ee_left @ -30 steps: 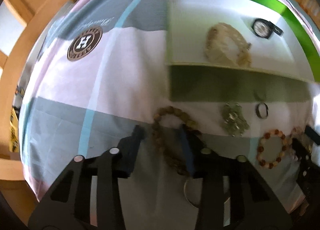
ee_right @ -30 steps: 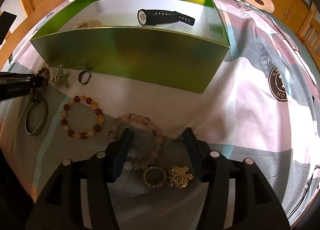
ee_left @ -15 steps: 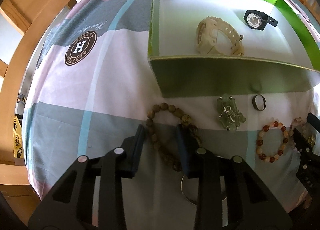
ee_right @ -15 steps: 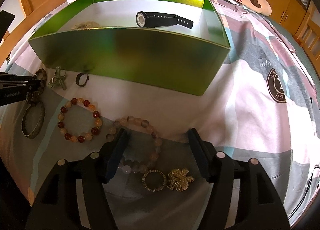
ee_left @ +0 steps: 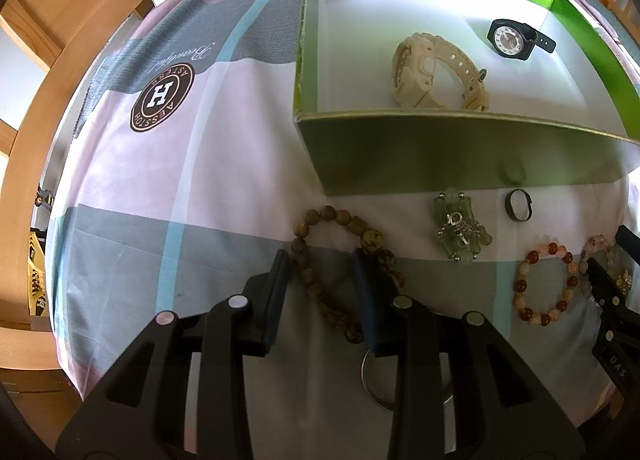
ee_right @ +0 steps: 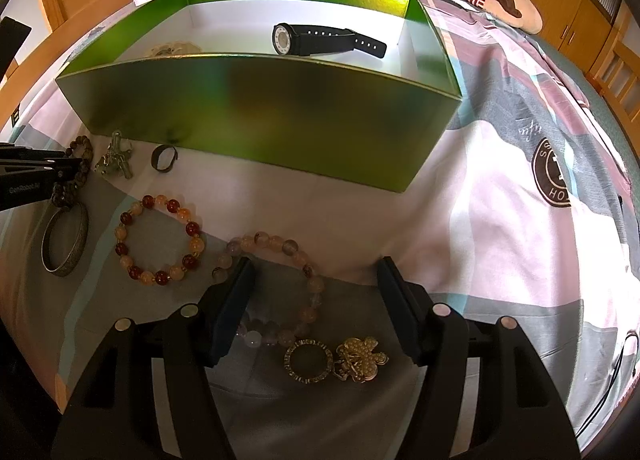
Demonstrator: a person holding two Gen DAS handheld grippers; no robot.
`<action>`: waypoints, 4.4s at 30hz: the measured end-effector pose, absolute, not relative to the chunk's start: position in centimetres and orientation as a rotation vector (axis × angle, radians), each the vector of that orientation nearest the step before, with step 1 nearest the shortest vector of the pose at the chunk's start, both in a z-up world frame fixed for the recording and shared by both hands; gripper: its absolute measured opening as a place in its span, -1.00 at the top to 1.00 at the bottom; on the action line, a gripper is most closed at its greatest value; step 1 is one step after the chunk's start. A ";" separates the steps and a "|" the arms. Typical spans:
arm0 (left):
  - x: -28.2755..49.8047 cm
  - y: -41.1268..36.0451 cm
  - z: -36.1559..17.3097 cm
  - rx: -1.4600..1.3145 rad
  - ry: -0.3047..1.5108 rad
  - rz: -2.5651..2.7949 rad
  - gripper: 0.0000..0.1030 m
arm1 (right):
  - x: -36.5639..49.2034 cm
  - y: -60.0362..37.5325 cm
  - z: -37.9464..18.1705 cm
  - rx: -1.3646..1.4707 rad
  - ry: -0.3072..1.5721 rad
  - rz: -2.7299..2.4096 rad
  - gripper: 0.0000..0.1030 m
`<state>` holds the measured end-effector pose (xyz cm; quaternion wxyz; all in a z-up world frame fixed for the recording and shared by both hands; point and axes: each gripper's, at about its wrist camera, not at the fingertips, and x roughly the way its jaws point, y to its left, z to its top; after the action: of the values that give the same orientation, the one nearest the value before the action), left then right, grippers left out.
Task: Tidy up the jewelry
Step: 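Grasp the pink bead bracelet with the right gripper while the left holds the wooden bracelet, then lift both bracelets and carry them over the green box, then lower both bracelets into the green box and open both grippers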
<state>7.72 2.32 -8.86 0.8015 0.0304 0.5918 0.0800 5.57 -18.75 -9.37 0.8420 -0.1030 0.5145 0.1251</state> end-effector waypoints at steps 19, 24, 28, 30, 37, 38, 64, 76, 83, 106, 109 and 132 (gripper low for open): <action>7.4 1.3 -8.7 0.086 1.270 0.130 0.83 | 4.7 -17.0 -9.0 -0.266 1.027 0.307 0.58; 7.3 1.4 -8.7 0.082 1.271 0.129 0.84 | 4.8 -17.0 -9.0 -0.256 1.024 0.315 0.68; 7.2 1.2 -8.5 0.074 1.274 0.129 0.84 | 4.9 -16.8 -9.1 -0.264 1.020 0.313 0.68; 7.2 1.3 -8.4 0.069 1.273 0.127 0.84 | 4.7 -16.8 -9.1 -0.265 1.018 0.305 0.68; 6.7 1.2 -6.7 0.045 1.240 0.092 0.84 | 4.9 -17.3 -7.7 -0.215 1.008 0.300 0.81; 6.4 1.1 -6.2 0.037 1.230 0.079 0.84 | 4.7 -17.4 -7.0 -0.206 0.987 0.306 0.81; 4.2 -0.9 0.1 0.018 1.001 -0.081 0.84 | 3.1 -17.2 -2.1 -0.128 0.838 0.379 0.84; 3.9 -1.5 0.1 0.037 0.991 -0.096 0.84 | 2.9 -16.8 -2.0 -0.135 0.830 0.390 0.84; 3.9 -1.5 0.3 0.034 0.987 -0.100 0.84 | 2.7 -16.5 -1.1 -0.133 0.804 0.396 0.84; 3.7 -2.3 0.3 0.051 0.976 -0.109 0.84 | 2.3 -15.2 -1.5 -0.154 0.816 0.418 0.84; 3.7 -2.3 0.3 0.051 0.976 -0.110 0.84 | 2.3 -15.3 -1.4 -0.152 0.812 0.419 0.84; 11.7 3.0 3.2 -0.214 0.914 -0.168 0.84 | 11.8 -15.7 0.8 -0.034 0.807 0.321 0.84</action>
<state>11.68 3.02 3.23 0.8885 -0.1032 0.4397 -0.0810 11.79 -15.72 0.81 0.9070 -0.0166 0.3910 0.1555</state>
